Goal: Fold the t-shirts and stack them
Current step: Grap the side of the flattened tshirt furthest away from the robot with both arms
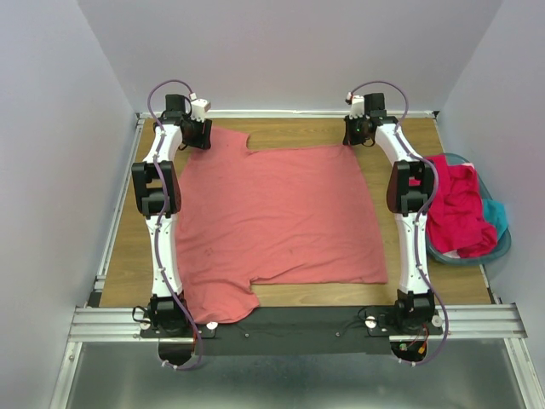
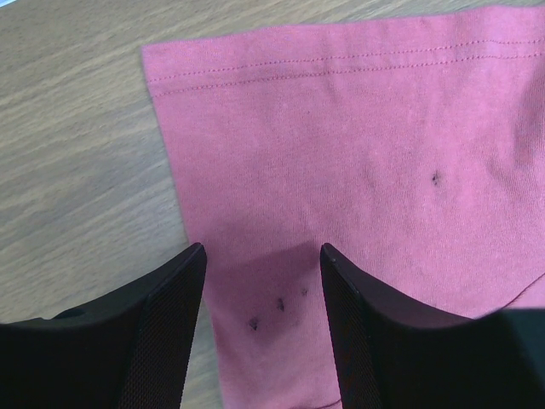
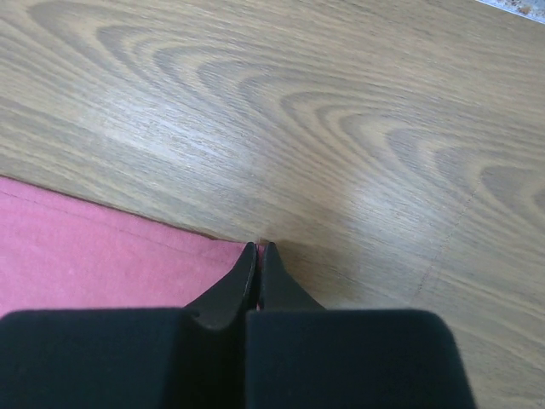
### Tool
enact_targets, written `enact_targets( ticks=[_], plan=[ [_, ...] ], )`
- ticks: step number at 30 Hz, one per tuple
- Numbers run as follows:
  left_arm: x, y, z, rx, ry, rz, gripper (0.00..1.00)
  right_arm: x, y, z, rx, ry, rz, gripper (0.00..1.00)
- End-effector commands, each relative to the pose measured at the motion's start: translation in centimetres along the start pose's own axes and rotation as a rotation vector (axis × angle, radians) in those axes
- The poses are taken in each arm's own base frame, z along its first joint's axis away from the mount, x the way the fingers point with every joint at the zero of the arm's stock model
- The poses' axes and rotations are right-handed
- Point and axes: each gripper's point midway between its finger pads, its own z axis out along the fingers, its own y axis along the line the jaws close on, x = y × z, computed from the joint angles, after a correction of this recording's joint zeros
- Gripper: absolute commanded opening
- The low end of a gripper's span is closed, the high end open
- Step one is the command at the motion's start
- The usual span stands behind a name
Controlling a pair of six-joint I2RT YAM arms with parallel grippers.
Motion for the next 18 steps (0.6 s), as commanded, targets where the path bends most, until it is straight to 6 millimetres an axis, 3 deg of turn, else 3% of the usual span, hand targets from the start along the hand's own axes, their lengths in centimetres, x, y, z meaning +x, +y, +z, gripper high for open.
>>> enact_targets(
  ticks=[1,5,14,18],
  plan=[
    [1.5,0.3,-0.8,-0.020,0.061,-0.017,0.64,3.7,1.1,0.7,-0.031,0.111,0.016,0.00],
    [1.7,0.9,-0.7,-0.055,0.068,-0.025,0.63,3.5,1.1,0.6,-0.030,0.109,0.003,0.00],
    [-1.4,3.0,-2.9,-0.121,-0.006,-0.007,0.63,3.1,0.8,0.5,-0.013,0.100,-0.003,0.01],
    [-1.5,3.1,-3.1,-0.115,-0.014,-0.018,0.62,3.1,0.6,0.5,-0.003,0.100,0.002,0.01]
  ],
)
